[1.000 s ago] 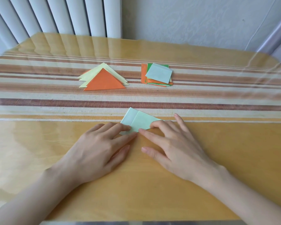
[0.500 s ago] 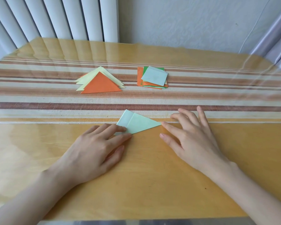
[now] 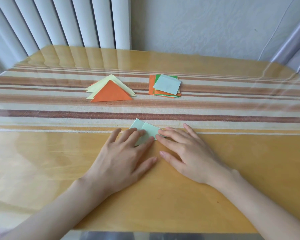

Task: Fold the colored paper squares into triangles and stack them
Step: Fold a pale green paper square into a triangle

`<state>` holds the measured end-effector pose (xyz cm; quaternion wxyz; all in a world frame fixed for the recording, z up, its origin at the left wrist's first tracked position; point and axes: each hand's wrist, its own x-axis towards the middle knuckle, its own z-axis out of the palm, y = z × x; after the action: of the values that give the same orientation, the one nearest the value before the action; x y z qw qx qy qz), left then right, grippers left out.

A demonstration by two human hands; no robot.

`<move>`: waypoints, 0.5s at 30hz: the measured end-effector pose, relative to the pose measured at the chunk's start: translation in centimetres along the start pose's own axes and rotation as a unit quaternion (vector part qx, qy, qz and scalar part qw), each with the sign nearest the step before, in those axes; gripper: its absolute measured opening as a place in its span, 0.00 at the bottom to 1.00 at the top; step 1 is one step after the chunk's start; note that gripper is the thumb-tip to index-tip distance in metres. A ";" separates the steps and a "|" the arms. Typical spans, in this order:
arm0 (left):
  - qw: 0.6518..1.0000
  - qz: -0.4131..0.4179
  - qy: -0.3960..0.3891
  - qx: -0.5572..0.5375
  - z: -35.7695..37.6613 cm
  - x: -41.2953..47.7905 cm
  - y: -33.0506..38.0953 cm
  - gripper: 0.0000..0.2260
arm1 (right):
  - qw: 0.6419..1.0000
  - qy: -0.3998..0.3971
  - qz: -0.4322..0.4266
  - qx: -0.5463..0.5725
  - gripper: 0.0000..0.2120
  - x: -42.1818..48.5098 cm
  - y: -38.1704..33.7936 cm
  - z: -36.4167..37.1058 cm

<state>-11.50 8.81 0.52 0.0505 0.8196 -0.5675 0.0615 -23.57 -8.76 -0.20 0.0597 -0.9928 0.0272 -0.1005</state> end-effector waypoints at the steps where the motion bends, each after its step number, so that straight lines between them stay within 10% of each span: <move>1: 1.000 -0.003 0.001 0.006 0.0 -0.2 -0.2 0.25 | 1.000 -0.002 0.002 0.001 0.27 0.0 0.1 0.0; 15: 0.993 -0.061 0.100 -0.017 -0.4 -4.0 -1.7 0.18 | 1.000 0.010 -0.006 0.011 0.26 0.1 0.3 0.2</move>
<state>-11.28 13.15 0.30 0.1249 0.8413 -0.5095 0.1303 -23.46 -9.05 -0.39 0.0694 -0.9911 0.0203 -0.1115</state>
